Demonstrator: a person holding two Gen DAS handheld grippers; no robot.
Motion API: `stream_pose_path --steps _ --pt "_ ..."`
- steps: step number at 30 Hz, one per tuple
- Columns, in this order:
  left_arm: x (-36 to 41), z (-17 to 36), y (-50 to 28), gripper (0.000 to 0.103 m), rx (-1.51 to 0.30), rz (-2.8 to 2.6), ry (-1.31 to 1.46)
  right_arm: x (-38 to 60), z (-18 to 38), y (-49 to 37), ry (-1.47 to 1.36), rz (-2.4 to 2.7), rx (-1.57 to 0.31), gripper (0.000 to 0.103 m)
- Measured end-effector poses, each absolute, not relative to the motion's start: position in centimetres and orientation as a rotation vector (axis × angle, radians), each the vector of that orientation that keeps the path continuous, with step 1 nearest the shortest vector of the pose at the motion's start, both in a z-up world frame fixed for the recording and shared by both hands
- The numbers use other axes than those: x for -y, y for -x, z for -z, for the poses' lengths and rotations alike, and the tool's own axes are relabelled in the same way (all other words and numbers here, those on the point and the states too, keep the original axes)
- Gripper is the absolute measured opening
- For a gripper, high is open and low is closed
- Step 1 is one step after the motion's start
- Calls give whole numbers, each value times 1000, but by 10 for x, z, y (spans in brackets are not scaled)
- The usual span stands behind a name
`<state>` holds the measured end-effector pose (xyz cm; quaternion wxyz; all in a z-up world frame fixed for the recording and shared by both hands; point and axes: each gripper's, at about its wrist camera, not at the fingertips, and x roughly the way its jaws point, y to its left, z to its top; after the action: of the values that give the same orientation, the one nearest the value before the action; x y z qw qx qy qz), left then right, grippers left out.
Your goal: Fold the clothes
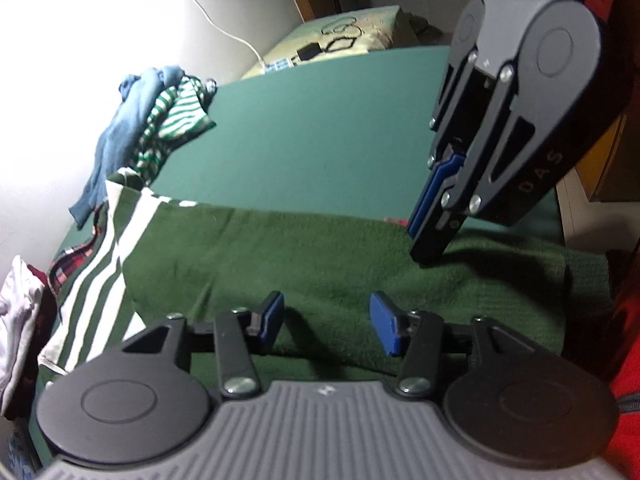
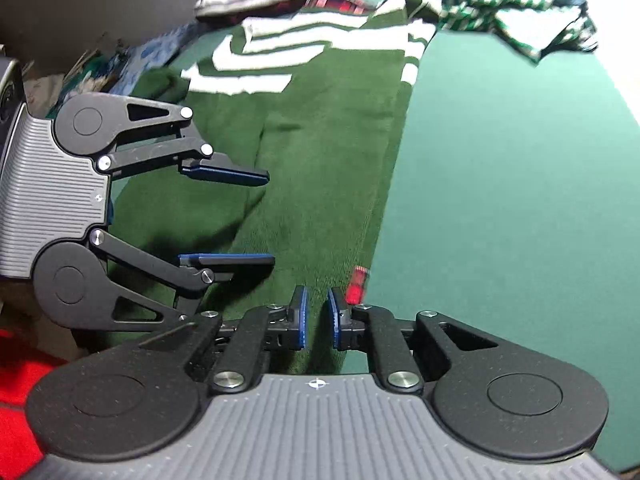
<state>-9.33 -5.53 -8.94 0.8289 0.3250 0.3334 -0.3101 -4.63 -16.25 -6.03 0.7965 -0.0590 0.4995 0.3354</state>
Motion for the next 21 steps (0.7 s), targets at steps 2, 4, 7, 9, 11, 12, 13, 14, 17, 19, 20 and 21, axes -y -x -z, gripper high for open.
stream_pose_path --steps 2,4,7,9,11,12,13,14,17,19,20,21 --pt "56 90 94 49 -715 657 -689 166 57 40 135 -754 -1092 10" --pt "56 86 92 52 -719 655 -687 169 47 28 142 -768 -1076 10" --pt "59 74 83 57 -693 628 -675 176 26 -12 100 -752 -994 16" --pt "63 72 73 59 -687 598 -669 175 16 -50 73 -722 -925 24" --pt "69 74 65 58 -702 581 -666 170 12 -92 74 -680 -847 24" --pt "73 78 63 58 -713 582 -674 163 15 -113 99 -665 -825 23" --pt "77 81 63 58 -725 585 -685 155 18 -134 125 -651 -804 19" --pt "80 85 64 57 -736 592 -696 148 22 -150 131 -662 -802 17" --pt "88 91 68 50 -746 602 -719 128 33 -192 157 -698 -804 14" --pt "88 89 64 50 -772 596 -696 114 38 -211 186 -718 -808 14" --pt "88 89 63 50 -786 597 -681 108 41 -221 201 -728 -810 14" --pt "87 88 62 50 -800 600 -665 103 43 -229 204 -745 -828 14"
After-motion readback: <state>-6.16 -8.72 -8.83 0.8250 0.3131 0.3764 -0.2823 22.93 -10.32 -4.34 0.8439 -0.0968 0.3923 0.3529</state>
